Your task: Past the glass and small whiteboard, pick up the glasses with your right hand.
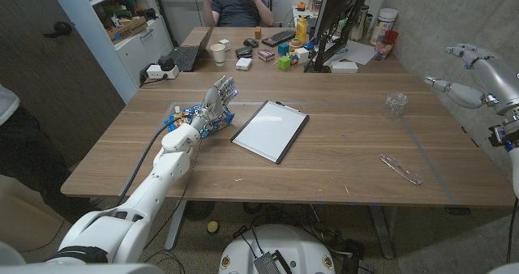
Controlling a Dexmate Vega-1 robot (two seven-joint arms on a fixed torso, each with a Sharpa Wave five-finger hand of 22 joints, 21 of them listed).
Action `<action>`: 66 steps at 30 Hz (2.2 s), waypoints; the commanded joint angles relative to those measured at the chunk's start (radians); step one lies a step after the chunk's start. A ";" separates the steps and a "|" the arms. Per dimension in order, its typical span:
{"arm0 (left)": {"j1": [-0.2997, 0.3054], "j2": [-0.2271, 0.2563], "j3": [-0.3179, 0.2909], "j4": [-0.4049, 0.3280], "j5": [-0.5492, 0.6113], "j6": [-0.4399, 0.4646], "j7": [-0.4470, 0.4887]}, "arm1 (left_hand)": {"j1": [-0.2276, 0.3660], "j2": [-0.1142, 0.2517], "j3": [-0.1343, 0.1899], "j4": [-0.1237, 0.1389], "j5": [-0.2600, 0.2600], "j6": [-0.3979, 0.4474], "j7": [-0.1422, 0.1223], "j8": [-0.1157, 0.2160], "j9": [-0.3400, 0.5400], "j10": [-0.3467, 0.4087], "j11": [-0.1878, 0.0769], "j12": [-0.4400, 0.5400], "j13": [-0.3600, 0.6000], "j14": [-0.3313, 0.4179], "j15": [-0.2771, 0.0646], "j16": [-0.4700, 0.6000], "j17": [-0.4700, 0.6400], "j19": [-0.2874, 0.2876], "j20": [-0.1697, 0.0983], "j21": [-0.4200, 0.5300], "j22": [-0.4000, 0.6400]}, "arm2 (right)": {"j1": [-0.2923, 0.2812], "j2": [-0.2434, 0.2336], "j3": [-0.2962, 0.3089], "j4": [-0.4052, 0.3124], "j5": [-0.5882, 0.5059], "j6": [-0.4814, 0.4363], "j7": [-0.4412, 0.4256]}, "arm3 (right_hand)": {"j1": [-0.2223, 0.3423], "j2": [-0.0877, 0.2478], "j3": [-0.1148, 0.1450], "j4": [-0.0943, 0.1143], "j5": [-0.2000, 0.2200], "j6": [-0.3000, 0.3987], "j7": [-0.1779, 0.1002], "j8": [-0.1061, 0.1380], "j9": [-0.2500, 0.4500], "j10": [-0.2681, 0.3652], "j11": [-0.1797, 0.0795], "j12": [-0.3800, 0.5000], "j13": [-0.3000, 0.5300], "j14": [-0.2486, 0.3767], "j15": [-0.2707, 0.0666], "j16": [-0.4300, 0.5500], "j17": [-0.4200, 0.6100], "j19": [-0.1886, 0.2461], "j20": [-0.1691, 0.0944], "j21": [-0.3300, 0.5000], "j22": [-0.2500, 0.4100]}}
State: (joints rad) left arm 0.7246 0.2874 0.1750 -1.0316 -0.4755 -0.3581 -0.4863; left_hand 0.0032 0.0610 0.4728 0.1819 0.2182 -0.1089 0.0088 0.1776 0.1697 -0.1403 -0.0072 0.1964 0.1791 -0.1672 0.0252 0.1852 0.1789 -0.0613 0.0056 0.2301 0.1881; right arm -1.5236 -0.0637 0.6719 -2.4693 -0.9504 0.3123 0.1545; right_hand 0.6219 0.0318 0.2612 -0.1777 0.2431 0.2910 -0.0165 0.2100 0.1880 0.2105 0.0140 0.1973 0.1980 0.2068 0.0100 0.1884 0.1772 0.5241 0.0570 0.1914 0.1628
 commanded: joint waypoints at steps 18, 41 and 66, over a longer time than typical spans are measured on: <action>-0.027 -0.010 -0.005 0.046 0.006 -0.008 -0.029 | 0.002 0.089 -0.004 0.001 0.008 0.006 -0.001 0.005 0.004 0.009 -0.002 0.004 0.003 -0.018 0.001 0.003 0.004 0.005 0.005 0.002 0.005 | -0.080 0.009 0.004 -0.038 -0.153 -0.046 0.131 | 0.058 -0.015 0.011 0.004 -0.008 -0.031 -0.012 -0.015 0.008 -0.003 -0.027 -0.001 0.002 0.010 -0.042 0.003 0.000 0.019 -0.026 -0.004 0.002; -0.047 -0.018 -0.009 0.081 0.013 -0.014 -0.039 | 0.002 0.090 -0.008 0.001 0.009 0.006 0.000 0.004 0.004 0.009 -0.001 0.004 0.003 -0.018 0.001 0.002 0.004 0.005 0.006 0.002 0.005 | -0.114 -0.010 -0.052 0.025 -0.246 -0.131 0.192 | 0.069 -0.024 -0.001 0.022 -0.006 -0.038 -0.004 -0.015 0.011 -0.010 -0.033 -0.002 0.005 -0.002 -0.044 0.002 0.003 0.004 -0.032 -0.009 0.002; -0.068 -0.026 -0.015 0.120 0.025 -0.020 -0.049 | 0.003 0.092 -0.012 0.001 0.010 0.005 0.000 0.004 0.004 0.010 -0.001 0.004 0.003 -0.018 0.002 0.002 0.004 0.005 0.006 0.001 0.005 | -0.173 -0.064 -0.123 0.065 -0.255 -0.216 0.221 | 0.078 -0.026 -0.011 0.028 -0.003 0.010 -0.001 0.004 0.012 0.035 -0.029 0.013 0.006 0.029 -0.052 0.013 0.003 0.022 -0.034 -0.004 0.002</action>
State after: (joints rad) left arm 0.6654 0.2636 0.1641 -0.9294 -0.4552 -0.3774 -0.5330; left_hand 0.0032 0.0610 0.4659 0.1808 0.2224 -0.1089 0.0088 0.1776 0.1697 -0.1292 -0.0072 0.1964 0.1790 -0.1672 0.0252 0.1852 0.1789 -0.0561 0.0108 0.2301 0.1881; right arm -1.6689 -0.1095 0.5811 -2.4138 -1.2025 0.1281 0.3619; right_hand 0.6867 0.0063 0.2513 -0.1515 0.2345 0.2868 -0.0173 0.2088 0.1979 0.2327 -0.0178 0.2051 0.2026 0.2227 -0.0429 0.1933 0.1772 0.5350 0.0211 0.1816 0.1631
